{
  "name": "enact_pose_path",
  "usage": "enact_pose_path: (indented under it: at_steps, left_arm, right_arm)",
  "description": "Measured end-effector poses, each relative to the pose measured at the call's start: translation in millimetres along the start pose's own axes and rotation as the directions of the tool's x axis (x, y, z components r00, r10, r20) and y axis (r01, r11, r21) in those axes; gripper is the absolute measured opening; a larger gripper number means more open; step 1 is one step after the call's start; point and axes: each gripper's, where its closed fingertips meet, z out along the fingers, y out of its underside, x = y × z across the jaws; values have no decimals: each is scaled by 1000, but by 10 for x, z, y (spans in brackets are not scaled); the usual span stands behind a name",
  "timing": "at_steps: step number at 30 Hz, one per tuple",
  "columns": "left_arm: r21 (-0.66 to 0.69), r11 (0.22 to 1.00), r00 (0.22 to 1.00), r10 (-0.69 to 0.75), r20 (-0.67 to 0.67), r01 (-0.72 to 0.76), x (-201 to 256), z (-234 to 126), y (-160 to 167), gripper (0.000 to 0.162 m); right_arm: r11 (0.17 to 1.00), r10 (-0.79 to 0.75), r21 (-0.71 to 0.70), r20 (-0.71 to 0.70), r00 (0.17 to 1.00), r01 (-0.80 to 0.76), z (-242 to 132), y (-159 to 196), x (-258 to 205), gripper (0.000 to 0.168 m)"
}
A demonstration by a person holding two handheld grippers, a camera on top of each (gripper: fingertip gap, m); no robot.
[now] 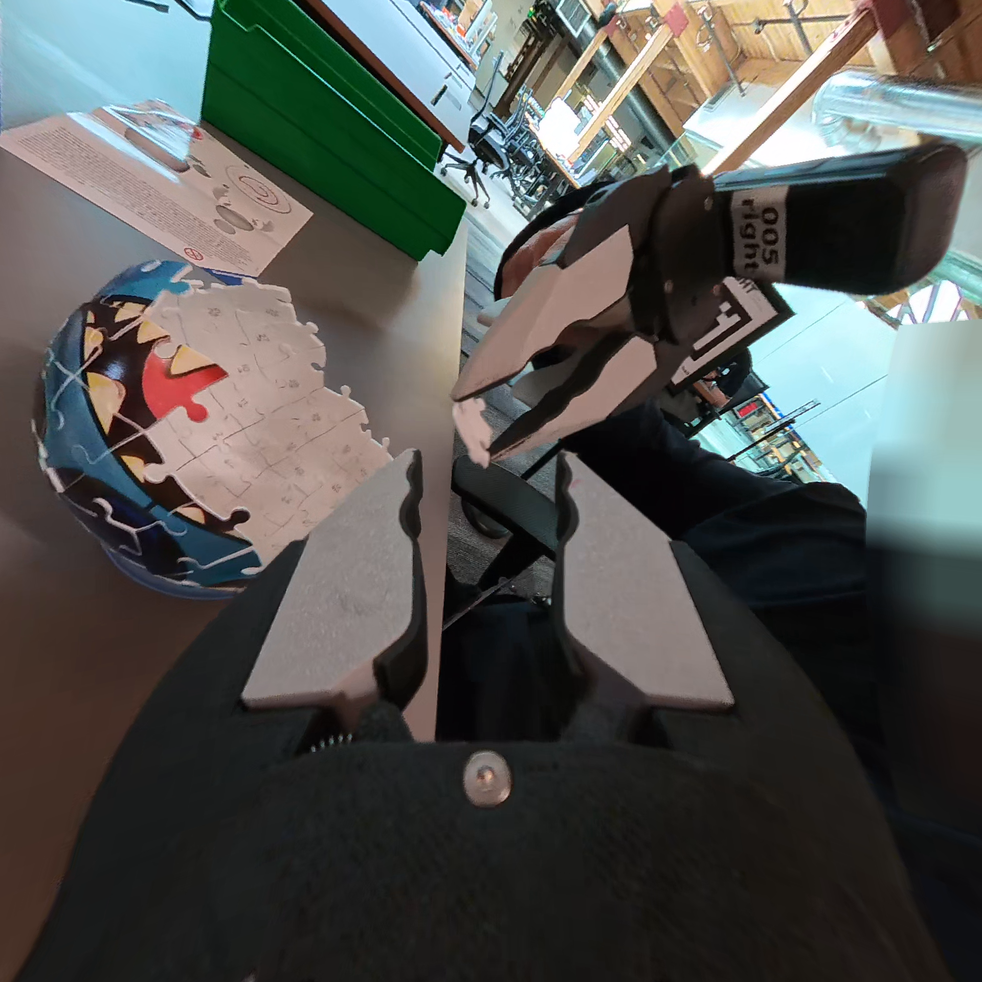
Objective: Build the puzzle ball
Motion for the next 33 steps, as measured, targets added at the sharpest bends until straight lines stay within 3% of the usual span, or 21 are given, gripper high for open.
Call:
enact_pose_path:
  at_steps: [11,13,15,21,24,26,28,33]
  left_arm:
    - [-6,1000,1000,-18,24,18,-126,-5,24,48]
    - [-19,1000,1000,-10,-1,10,-97,19,45,38]
    - [-41,999,998,-5,-63,2,-18,48,88,13]
    - [-40,998,999,40,-17,-40,-123,44,118,0]
    - [38,995,995,94,19,-94,-131,-31,-21,0]
    - [84,985,987,148,69,-154,-136,-77,-119,0]
    - [124,974,980,182,77,-191,-80,-93,-198,0]
    - [184,953,969,228,95,-242,7,-62,-309,0]
  right_arm:
    - [999,-42,11,10,999,41,118,-137,-18,23]
    - [999,-49,13,12,999,49,133,-158,-29,23]
    - [999,-51,10,17,999,51,150,-162,-37,24]
    - [999,-24,48,-6,1000,24,96,-145,3,17]
    - [990,67,125,-8,998,-65,-34,-149,69,23]
    - [966,176,193,12,984,-175,-115,-152,137,17]
    - [922,300,243,43,953,-301,-156,-131,224,8]
    - [808,444,345,179,878,-478,-175,-206,286,15]
